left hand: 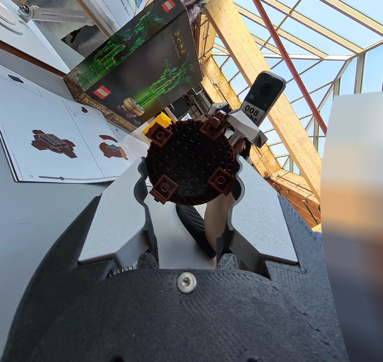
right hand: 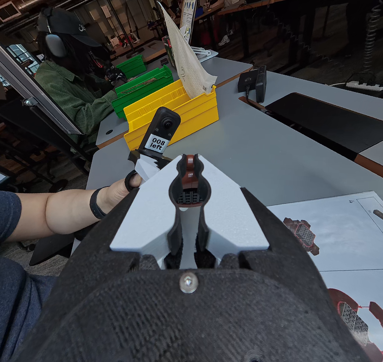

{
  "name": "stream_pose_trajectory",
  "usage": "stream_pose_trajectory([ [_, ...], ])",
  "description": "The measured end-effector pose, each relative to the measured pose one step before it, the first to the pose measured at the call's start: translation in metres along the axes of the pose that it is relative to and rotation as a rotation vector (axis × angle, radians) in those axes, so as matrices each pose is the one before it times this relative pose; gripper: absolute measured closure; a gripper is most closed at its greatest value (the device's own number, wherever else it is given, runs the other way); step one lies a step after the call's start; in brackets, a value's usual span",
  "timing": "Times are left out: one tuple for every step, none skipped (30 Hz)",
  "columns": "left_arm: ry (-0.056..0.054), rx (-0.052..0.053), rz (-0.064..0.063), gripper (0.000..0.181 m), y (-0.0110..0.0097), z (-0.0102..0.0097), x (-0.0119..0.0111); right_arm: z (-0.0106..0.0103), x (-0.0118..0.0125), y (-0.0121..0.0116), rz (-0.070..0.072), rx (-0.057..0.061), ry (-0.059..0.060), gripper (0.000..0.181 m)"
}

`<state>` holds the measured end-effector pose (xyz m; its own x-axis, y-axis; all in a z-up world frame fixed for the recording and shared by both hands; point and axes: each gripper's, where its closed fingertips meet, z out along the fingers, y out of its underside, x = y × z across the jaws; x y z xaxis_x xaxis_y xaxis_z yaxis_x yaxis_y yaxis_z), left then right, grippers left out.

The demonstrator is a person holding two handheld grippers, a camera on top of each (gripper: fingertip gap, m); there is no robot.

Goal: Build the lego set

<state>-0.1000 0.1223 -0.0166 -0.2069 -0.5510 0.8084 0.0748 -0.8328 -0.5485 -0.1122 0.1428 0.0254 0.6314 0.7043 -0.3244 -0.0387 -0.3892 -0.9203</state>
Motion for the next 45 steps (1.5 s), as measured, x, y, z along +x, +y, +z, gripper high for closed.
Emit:
stream_pose_trajectory([
  [0.0015,0.0001,-0.0035,0.099,-0.00005,-0.00019,-0.00001,0.00039,-0.00004,0.00004,0.0026,0.0037,-0.0003,0.175],
  [0.0015,0.0018,-0.003,0.099,-0.00021,-0.00007,0.00001,0.00017,0.00016,-0.00014,0.0006,0.0048,0.0004,0.175],
  [0.0008,0.0001,-0.0021,0.099,0.00015,-0.00006,0.00002,0.00037,-0.00016,0.00018,-0.0007,0.0024,-0.0012,0.175],
  [0.0008,-0.0021,-0.0007,0.099,0.00032,0.00024,0.00008,0.00026,-0.00019,0.00002,-0.0012,0.0031,-0.0014,0.175],
  [0.0016,-0.0014,-0.0004,0.099,0.00025,0.00022,0.00032,0.00019,-0.0005,-0.00019,-0.0013,0.0056,-0.0017,0.175],
  [0.0009,-0.0014,-0.0006,0.099,0.00023,0.00003,0.00028,0.00036,-0.00028,-0.0001,-0.0026,0.0042,0.0003,0.175],
  [0.0,-0.0011,-0.0004,0.099,0.00011,0.00004,0.00009,0.00038,-0.00018,0.00012,-0.0073,0.0029,0.0022,0.175],
  [-0.0006,-0.0023,-0.0008,0.099,0.00034,0.00003,-0.00007,0.00039,-0.00014,0.00024,-0.01,0.0004,0.0042,0.175],
  [-0.001,-0.0018,-0.0004,0.099,0.00019,0.00006,-0.00021,0.00026,0.00025,0.00031,-0.0098,-0.0003,0.0066,0.175],
  [-0.0007,-0.0004,-0.0003,0.099,0.00002,-0.00005,-0.00021,0.00021,-0.00005,0.00008,-0.009,0.0013,0.0041,0.175],
  [0.0012,0.0,-0.0008,0.099,-0.00002,-0.00003,0.00009,0.00012,-0.00001,-0.00002,-0.0016,0.0004,0.0005,0.175],
  [0.001,-0.0003,0.0003,0.099,0.00005,0.00008,0.0001,-0.00022,0.00012,-0.0002,0.0062,-0.0005,-0.0033,0.175],
  [0.0,0.0012,0.0031,0.099,-0.00039,0.00007,0.00013,-0.00035,0.00011,-0.00064,0.0123,0.0038,-0.0056,0.175],
  [-0.0009,0.0018,0.0072,0.099,-0.00062,-0.00001,0.00051,-0.00028,-0.00007,-0.00111,0.0114,0.0094,-0.0083,0.175],
  [-0.003,-0.0035,0.0091,0.099,-0.00014,0.00011,0.00039,-0.00009,0.00042,-0.00037,0.0109,0.0026,-0.0063,0.175],
  [-0.0035,-0.0032,0.0088,0.099,-0.0003,-0.00015,-0.00002,-0.00042,0.00004,-0.00056,0.0127,0.0013,-0.0092,0.175],
  [0.0023,0.0002,0.0032,0.099,-0.00065,-0.00037,0.0005,-0.00051,-0.0004,-0.00095,0.0101,0.004,-0.0101,0.175],
  [0.0054,-0.0024,-0.0029,0.099,-0.00044,-0.00018,0.00066,-0.00031,-0.00031,-0.00078,0.0035,0.0044,-0.0075,0.175],
  [-0.0002,-0.0018,-0.0009,0.099,-0.00013,-0.00023,-0.00009,-0.00014,0.00037,-0.00031,-0.0028,0.0032,-0.0014,0.175],
  [-0.0058,-0.0037,0.0019,0.099,0.00024,-0.00024,-0.0009,-0.00034,-0.0002,-0.00089,-0.0103,0.0054,-0.0032,0.174],
  [-0.0083,-0.0034,0.0034,0.099,0.00005,-0.0004,-0.00129,-0.00084,-0.00084,-0.00252,-0.0099,0.0136,-0.0052,0.173],
  [-0.0098,-0.0028,0.0041,0.099,-0.00005,-0.00046,-0.00153,-0.00135,-0.00134,-0.00289,-0.0059,0.0136,-0.0086,0.172],
  [-0.0085,-0.006,0.0041,0.099,0.00013,-0.00047,-0.00135,-0.00183,-0.0006,-0.00338,-0.0026,0.0135,-0.0058,0.171],
  [-0.0072,-0.0062,0.0061,0.099,0.00029,-0.00033,-0.001,-0.00229,-0.00043,-0.0035,-0.0042,0.0142,-0.0063,0.171],
  [-0.0139,-0.0075,0.0112,0.099,0.00043,-0.00032,-0.00159,-0.00239,0.00044,-0.00235,-0.0051,0.0085,-0.0049,0.172],
  [-0.0223,-0.0117,0.0214,0.099,0.00097,-0.00016,-0.00219,-0.00214,0.00022,-0.00005,-0.0083,-0.0056,-0.0099,0.174],
  [-0.0306,-0.0202,0.0314,0.099,0.00196,0.00001,-0.00273,-0.00189,-0.00027,0.00194,-0.0142,-0.0166,-0.0166,0.175],
  [-0.0365,-0.0212,0.0416,0.099,0.00185,-0.00001,-0.003,-0.00196,0.00004,0.003,-0.0198,-0.023,-0.0128,0.175],
  [-0.039,-0.0236,0.0464,0.099,0.00202,0.00003,-0.00293,-0.00214,0.00071,0.00428,-0.0288,-0.0335,-0.0049,0.175],
  [-0.0377,-0.0246,0.0478,0.099,0.00205,0.00002,-0.00264,-0.00202,-0.00101,0.00562,-0.0358,-0.0435,-0.0124,0.174],
  [-0.0323,-0.0201,0.0449,0.099,0.00151,-0.00015,-0.00201,-0.00195,-0.0001,0.00731,-0.0301,-0.0538,-0.0048,0.173],
  [-0.0238,-0.0173,0.0361,0.099,0.00127,-0.00014,-0.00103,-0.0018,0.00279,0.00779,-0.026,-0.0533,0.0161,0.17],
  [-0.0142,-0.0136,0.029,0.099,0.00102,0.00002,-0.00014,-0.0012,0.00225,0.00773,-0.028,-0.0476,0.0143,0.17],
  [-0.0086,-0.0134,0.0273,0.099,0.00116,0.00014,0.00029,-0.00055,0.0007,0.00725,-0.0226,-0.0408,0.0045,0.17],
  [-0.0078,-0.0118,0.0327,0.099,0.00098,0.0001,0.0004,-0.00005,0.0004,0.00532,-0.0175,-0.0252,0.0025,0.17],
  [-0.0098,-0.0087,0.0361,0.099,0.00059,0.00018,0.00033,0.00071,0.00031,0.00381,-0.0065,-0.0117,-0.0012,0.171],
  [-0.0165,-0.0101,0.035,0.099,0.00076,0.00022,-0.0004,0.00097,-0.00022,0.00298,0.011,-0.0053,-0.0108,0.17],
  [-0.0178,-0.0087,0.0375,0.099,0.00079,0.00008,-0.00052,0.001,-0.00139,0.00173,0.0266,0.0024,-0.0233,0.169],
  [-0.0204,-0.0057,0.037,0.099,0.0004,0.00001,-0.00073,0.00062,-0.00152,0.00131,0.0405,0.0041,-0.0303,0.165],
  [-0.0247,-0.0072,0.0349,0.099,0.00044,-0.00035,-0.00175,0.00013,-0.00149,0.0015,0.0434,0.0,-0.0339,0.16],
  [-0.0296,-0.0085,0.035,0.099,0.00062,-0.00061,-0.00264,-0.00039,-0.00017,0.00203,0.037,-0.0064,-0.0222,0.156],
  [-0.0366,-0.0077,0.037,0.099,0.00046,-0.0008,-0.00381,-0.00097,0.00242,0.00218,0.0216,-0.0122,0.0029,0.156],
  [-0.0393,-0.0085,0.0363,0.099,0.00053,-0.00091,-0.00409,-0.00115,0.00428,0.00144,0.0062,-0.0109,0.0288,0.155],
  [-0.0336,-0.0054,0.0308,0.099,0.00002,-0.00082,-0.00325,-0.00076,0.00516,0.00118,-0.0055,-0.0141,0.0467,0.153],
  [-0.0267,-0.0034,0.024,0.099,-0.00024,-0.00056,-0.00215,0.00013,0.00315,0.00053,-0.0088,-0.0153,0.0434,0.152],
])
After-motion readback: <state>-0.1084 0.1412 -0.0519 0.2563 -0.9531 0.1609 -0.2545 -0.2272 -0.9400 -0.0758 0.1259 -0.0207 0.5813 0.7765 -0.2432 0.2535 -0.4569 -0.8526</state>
